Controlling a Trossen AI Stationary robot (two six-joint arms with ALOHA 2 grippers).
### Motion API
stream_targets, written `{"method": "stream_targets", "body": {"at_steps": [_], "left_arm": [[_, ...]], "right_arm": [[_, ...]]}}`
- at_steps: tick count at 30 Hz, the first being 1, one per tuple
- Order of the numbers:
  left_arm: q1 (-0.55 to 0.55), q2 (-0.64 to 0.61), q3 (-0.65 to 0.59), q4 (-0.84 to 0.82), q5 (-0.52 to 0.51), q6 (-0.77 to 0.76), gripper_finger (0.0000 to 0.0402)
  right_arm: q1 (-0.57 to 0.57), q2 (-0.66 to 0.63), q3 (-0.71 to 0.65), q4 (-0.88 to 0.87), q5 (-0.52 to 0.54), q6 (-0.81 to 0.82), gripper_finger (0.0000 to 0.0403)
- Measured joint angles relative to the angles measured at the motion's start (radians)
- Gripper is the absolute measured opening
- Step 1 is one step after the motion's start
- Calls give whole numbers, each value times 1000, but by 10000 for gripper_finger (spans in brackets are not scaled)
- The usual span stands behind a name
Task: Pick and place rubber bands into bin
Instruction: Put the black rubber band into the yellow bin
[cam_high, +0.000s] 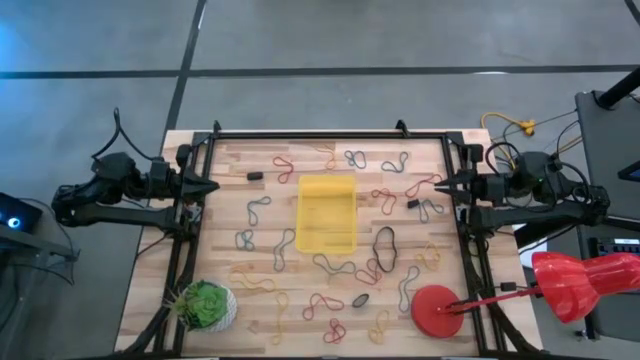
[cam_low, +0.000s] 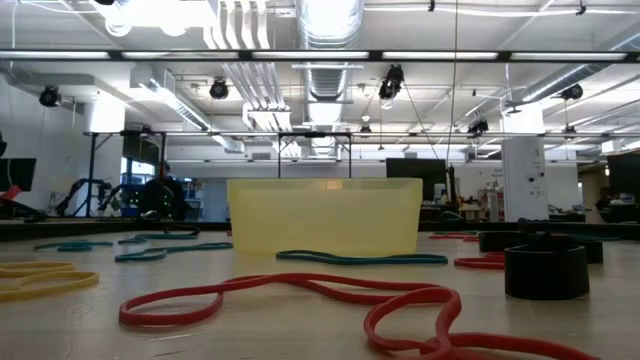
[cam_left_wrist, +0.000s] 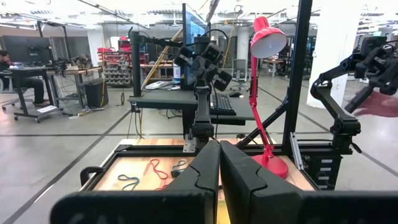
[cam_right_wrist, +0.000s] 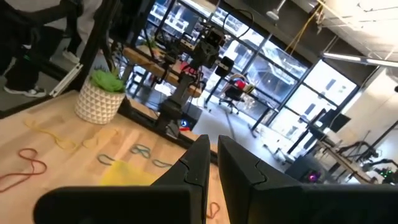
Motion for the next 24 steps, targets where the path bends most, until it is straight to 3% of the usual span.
{"method": "stream_targets", "body": {"at_steps": [14, 18, 24], "left_arm": [[0, 0, 0, 0, 0, 0, 0], [0, 0, 0, 0, 0, 0, 0], [0, 0, 0, 0, 0, 0, 0]], "right_arm": [[0, 3, 0, 0, 0, 48, 22], [0, 3, 0, 1, -3, 422, 22], [-2, 39, 0, 29, 250, 690, 22]]}}
